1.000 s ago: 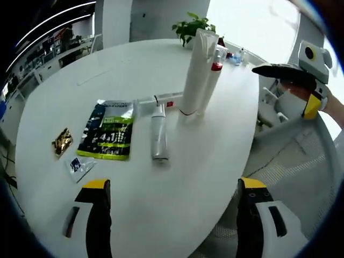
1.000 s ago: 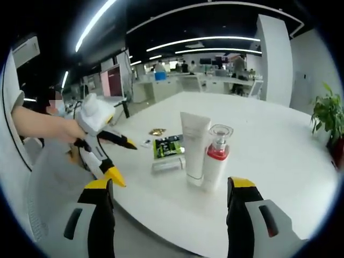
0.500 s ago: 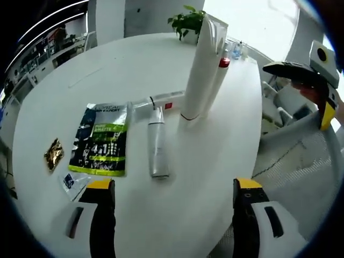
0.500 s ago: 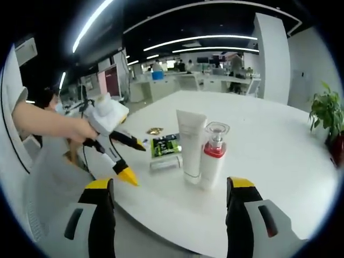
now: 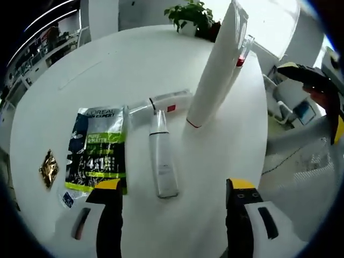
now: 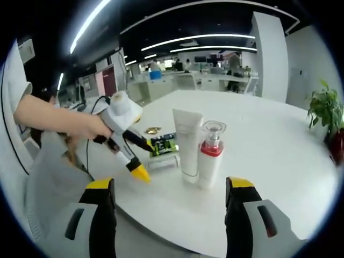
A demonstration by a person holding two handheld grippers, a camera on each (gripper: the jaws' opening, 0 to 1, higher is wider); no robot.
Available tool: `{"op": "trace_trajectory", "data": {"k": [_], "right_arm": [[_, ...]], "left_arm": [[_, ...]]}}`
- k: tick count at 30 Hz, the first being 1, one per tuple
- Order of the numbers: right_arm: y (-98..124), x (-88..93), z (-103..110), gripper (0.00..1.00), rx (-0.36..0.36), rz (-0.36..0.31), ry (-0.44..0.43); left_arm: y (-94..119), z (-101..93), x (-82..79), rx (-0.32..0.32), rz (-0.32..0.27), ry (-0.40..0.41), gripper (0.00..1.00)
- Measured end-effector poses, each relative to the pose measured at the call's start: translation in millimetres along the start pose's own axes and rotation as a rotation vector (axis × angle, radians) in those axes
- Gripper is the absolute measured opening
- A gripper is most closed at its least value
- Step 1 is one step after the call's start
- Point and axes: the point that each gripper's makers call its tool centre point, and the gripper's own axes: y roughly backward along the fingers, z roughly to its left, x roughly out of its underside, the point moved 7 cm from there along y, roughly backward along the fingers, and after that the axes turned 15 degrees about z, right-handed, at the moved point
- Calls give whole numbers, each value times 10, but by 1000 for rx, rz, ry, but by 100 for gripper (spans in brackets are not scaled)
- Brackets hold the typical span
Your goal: Arrange the skincare products in the storage area until every visible bottle or jar stands upright without overlapping.
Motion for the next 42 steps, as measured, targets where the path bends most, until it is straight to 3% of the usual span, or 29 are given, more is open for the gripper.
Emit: {"op": "trace_trajectory", "data": {"k": [9,18,31,42], "right_arm": [[-13,8,-21,83,9,5,-10],[-15,14,-35,83,15,8,-15],[-17,15,-54,83,16,5,-22],[-13,18,-58,83,17,5,-24]], "left_arm": [[-98,-2,-194,3,37,-21,59],[-179,147,-320,-26,45,-20,49],[-246,86,-356,-30,110,-14,41],[-280,124,-384,-84,143,-49,24]]}}
